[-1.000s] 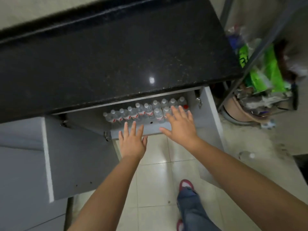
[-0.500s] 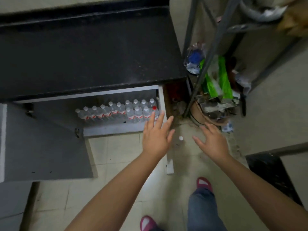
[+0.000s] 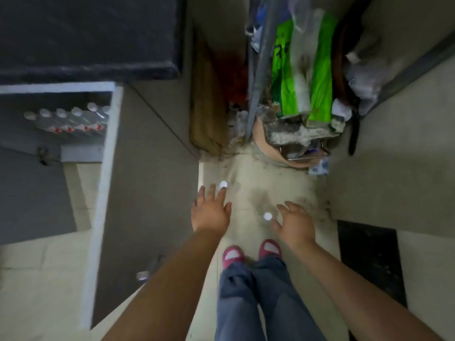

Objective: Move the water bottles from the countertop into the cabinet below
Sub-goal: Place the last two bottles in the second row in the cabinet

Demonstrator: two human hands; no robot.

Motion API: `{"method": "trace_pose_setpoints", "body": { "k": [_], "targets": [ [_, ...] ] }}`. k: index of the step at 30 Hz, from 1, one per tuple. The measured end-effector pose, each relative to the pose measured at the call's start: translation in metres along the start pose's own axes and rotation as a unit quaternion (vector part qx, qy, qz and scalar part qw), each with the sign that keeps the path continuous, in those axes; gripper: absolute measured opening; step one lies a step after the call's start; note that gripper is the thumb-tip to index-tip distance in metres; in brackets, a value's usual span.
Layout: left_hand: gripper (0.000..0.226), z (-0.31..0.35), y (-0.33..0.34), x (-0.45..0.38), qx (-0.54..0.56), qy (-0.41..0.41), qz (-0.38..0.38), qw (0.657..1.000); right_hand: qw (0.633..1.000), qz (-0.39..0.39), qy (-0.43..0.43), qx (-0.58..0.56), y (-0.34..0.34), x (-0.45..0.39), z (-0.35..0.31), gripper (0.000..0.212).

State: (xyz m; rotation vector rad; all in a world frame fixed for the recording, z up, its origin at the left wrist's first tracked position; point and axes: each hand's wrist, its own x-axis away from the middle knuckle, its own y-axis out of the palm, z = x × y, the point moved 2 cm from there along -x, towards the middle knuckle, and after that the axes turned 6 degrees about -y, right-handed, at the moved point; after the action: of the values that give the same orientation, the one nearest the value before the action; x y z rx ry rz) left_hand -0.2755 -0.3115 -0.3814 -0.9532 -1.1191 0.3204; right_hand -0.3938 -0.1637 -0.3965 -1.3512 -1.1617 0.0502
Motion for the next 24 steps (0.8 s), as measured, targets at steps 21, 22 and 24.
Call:
{"method": "trace_pose_setpoints", "body": {
  "k": [21,22,24],
  "targets": [
    [0.045,-0.014,0.23,-0.259,-0.091,-0.009,0.06,0.994,0.991,-0.018,-0.129,0.042,0.258,-0.17,0.099,0.04],
    [0.046,-0.015,0.232,-0.253,-0.103,0.003,0.053,0.993,0.992,-0.038,-0.115,0.041,0.257,-0.166,0.096,0.038],
    [0.045,-0.018,0.239,-0.231,-0.121,0.035,0.034,0.991,0.99,-0.071,-0.103,0.069,0.258,-0.154,0.097,0.038]
  ]
}}
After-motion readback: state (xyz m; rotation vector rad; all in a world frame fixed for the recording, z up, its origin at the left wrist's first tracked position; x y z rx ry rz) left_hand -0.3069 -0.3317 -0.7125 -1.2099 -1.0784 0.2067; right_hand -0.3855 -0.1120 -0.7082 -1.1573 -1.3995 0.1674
